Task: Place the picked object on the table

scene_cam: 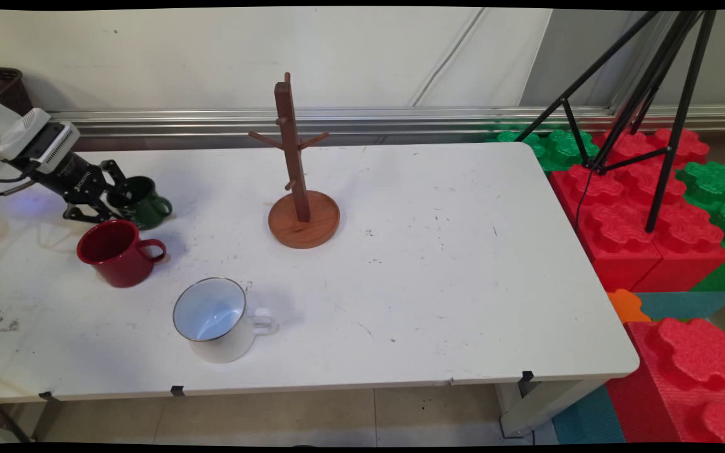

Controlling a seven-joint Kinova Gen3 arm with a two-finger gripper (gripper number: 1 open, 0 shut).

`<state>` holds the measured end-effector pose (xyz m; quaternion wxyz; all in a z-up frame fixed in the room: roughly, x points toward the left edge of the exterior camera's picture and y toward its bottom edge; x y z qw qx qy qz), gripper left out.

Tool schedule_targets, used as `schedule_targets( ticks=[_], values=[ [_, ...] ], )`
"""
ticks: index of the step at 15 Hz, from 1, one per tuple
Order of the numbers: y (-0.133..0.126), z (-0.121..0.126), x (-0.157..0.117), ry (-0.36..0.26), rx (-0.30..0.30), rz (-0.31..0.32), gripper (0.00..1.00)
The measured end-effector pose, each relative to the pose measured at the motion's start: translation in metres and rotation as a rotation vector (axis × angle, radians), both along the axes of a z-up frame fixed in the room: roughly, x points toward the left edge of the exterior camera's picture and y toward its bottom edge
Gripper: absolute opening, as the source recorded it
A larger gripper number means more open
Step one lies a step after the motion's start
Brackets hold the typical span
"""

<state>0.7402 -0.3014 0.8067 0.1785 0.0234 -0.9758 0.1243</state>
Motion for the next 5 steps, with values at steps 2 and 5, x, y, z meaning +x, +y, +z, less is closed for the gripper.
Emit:
schedule_targets(
  ticks=[2,5],
  values=[
    [-0.0007,-0.0001,0.0000,-0.004,-0.001,-0.004,1.00],
    [-0.0028,0.0011,0.0001,-0.007,-0.006,-0.006,1.00]
  ],
)
